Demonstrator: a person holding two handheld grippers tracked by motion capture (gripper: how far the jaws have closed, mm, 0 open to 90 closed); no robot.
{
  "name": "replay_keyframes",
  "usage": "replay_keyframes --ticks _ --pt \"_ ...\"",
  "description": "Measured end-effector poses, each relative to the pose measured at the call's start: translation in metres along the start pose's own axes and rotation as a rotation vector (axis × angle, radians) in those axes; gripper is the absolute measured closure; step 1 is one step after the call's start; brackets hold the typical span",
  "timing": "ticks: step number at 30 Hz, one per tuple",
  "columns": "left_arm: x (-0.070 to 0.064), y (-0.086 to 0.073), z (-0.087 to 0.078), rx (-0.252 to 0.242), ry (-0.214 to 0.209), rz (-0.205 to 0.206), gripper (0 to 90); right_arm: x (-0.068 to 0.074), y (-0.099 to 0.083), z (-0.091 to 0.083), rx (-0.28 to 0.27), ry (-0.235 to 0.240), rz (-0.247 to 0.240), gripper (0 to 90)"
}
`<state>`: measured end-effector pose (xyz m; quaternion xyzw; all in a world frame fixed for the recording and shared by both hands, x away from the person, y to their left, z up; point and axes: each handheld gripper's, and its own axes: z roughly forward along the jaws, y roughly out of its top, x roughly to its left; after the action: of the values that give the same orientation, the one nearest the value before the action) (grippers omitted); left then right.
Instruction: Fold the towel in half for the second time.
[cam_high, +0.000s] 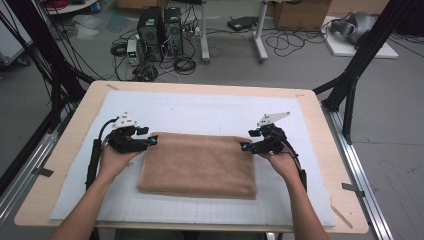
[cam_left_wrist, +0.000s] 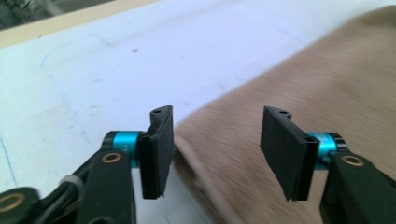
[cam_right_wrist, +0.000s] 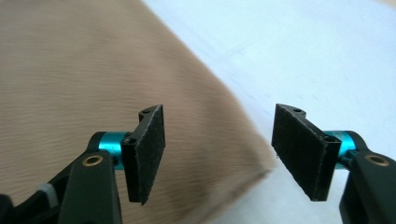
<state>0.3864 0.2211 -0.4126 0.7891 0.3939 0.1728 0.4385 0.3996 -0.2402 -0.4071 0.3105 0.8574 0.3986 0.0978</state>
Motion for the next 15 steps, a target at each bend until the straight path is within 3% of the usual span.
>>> replay_keyframes --ticks 2,4,7,10,11,12,13,15 --pt "0.004 -0.002 0.010 0.018 0.011 -0.026 37.3 -0.011 -0.007 0.010 0.025 0.015 0.044 30.6" --pt "0.007 -0.006 0.018 0.059 0.022 -0.019 37.3 -0.015 -0.013 0.019 0.059 0.040 0.062 29.6" --pt "0.011 -0.014 0.029 0.123 -0.013 -0.046 38.4 -0.012 -0.015 0.029 0.087 0.063 0.056 32.0" --pt "0.012 -0.018 0.032 0.111 -0.071 -0.077 52.9 -0.011 -0.015 0.032 0.088 0.092 0.067 42.4" --pt "0.012 -0.018 0.032 0.105 -0.101 -0.087 58.5 -0.013 -0.016 0.031 0.085 0.107 0.077 50.7" --pt "0.012 -0.018 0.032 0.105 -0.110 -0.088 68.4 -0.013 -0.016 0.031 0.086 0.154 0.093 65.0" --pt "0.011 -0.018 0.032 0.105 -0.107 -0.090 72.3 -0.012 -0.016 0.032 0.088 0.186 0.092 68.5" --pt "0.009 -0.017 0.031 0.112 -0.097 -0.081 78.8 -0.008 -0.014 0.031 0.100 0.178 0.058 73.5"
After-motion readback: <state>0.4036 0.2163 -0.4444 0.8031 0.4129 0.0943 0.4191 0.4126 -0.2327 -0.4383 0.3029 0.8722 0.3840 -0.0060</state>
